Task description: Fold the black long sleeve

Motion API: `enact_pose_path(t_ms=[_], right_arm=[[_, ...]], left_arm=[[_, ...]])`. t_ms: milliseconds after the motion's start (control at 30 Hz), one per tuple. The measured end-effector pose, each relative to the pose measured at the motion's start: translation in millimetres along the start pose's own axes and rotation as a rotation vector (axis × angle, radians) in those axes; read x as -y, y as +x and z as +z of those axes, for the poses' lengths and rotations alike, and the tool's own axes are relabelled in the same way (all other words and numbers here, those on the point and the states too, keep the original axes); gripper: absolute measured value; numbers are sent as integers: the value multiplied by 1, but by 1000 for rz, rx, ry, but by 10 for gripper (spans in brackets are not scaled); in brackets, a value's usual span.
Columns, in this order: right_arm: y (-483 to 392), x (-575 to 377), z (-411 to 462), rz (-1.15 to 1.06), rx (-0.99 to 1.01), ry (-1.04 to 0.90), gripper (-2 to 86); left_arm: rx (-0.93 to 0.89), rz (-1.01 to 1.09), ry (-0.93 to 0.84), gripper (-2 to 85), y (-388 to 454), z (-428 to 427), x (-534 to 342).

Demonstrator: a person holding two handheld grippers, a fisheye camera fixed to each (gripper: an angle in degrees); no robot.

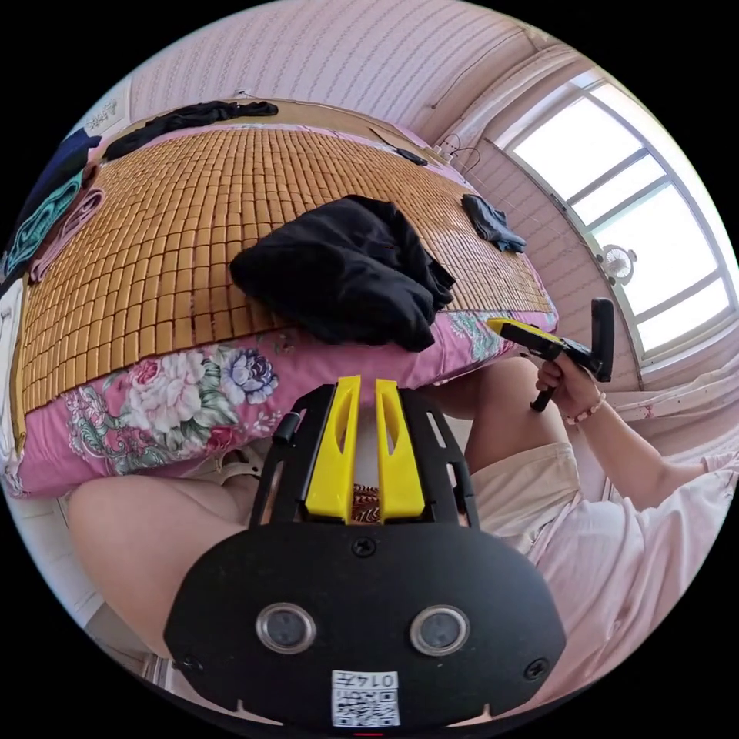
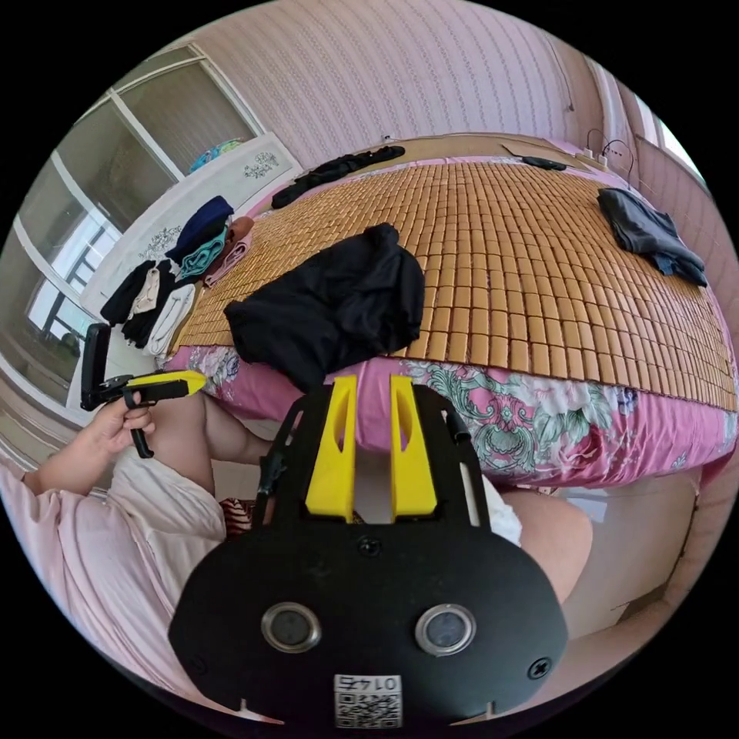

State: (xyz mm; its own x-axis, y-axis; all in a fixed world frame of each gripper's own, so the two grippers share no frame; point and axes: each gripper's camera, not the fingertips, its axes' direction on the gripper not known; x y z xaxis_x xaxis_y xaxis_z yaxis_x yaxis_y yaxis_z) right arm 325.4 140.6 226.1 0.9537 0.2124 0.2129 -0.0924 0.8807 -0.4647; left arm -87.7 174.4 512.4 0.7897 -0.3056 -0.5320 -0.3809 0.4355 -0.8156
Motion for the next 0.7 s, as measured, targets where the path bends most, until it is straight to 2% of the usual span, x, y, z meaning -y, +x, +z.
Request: enact_pose_path(t_ms=[433,567,633,700], right_arm=[[-14,85,67,-32,-193,-42,99],[-15,104,123,-97,-341,-253,43],[-16,109,123,-108,-314,-252,15],[-11,111,98,-111,-233,-147,2]], left_arm=[[-24,-91,34,100,-36,11,25],[-34,-178,-88,69,-55,38,47],[-41,-172,-130,44,-62,32,52],[-90,-77,-95,3,-66,8,51]])
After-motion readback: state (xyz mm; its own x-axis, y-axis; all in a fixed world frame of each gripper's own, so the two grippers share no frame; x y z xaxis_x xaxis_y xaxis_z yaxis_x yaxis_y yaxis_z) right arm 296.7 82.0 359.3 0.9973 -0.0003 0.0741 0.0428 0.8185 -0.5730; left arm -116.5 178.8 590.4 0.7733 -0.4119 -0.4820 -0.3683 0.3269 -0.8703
